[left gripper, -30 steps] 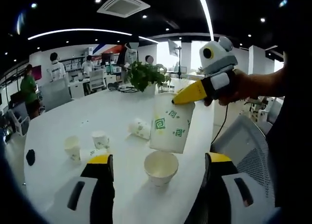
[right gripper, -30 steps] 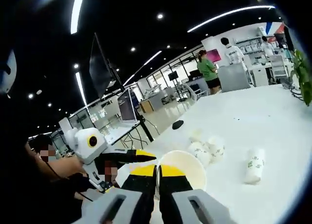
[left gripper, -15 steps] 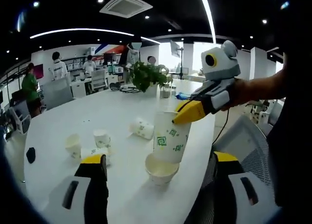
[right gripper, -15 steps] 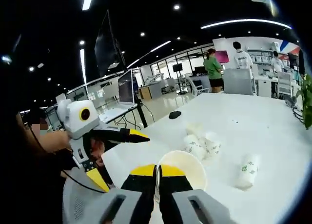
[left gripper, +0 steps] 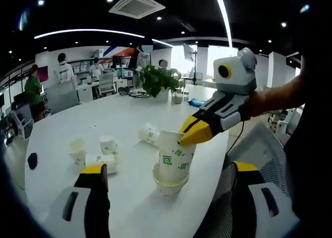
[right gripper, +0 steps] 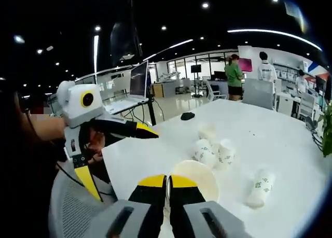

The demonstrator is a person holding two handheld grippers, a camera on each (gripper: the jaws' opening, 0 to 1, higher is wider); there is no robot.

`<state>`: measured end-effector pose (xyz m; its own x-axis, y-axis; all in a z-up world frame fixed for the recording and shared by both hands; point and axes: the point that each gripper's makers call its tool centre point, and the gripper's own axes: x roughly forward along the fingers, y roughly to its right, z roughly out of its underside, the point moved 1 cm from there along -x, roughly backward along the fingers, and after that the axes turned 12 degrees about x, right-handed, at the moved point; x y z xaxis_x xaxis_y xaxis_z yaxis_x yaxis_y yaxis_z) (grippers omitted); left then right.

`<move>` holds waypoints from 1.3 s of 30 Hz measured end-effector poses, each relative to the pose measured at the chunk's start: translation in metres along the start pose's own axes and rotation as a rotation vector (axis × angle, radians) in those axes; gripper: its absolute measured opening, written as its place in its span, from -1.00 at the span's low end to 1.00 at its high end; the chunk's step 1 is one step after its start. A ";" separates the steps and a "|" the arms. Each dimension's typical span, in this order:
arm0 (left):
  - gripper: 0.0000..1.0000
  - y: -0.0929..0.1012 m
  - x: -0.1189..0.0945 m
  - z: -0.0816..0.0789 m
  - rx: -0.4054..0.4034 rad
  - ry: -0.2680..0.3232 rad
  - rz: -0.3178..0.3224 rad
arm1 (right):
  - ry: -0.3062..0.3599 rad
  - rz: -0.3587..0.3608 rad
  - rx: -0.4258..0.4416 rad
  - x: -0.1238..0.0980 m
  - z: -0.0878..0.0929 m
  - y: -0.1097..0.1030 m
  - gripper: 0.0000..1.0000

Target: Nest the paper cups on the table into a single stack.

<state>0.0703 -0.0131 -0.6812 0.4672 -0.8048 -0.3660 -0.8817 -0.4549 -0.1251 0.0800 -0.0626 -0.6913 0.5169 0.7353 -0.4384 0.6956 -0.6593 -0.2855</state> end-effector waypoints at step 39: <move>0.95 0.003 -0.002 0.011 0.002 -0.032 0.001 | -0.153 -0.028 -0.155 0.041 0.049 -0.009 -0.98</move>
<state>0.0662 -0.0092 -0.6910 0.4636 -0.7929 -0.3955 -0.8825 -0.4528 -0.1268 0.0705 -0.0340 -0.7489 0.4229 0.7125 -0.5600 0.7832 -0.5982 -0.1697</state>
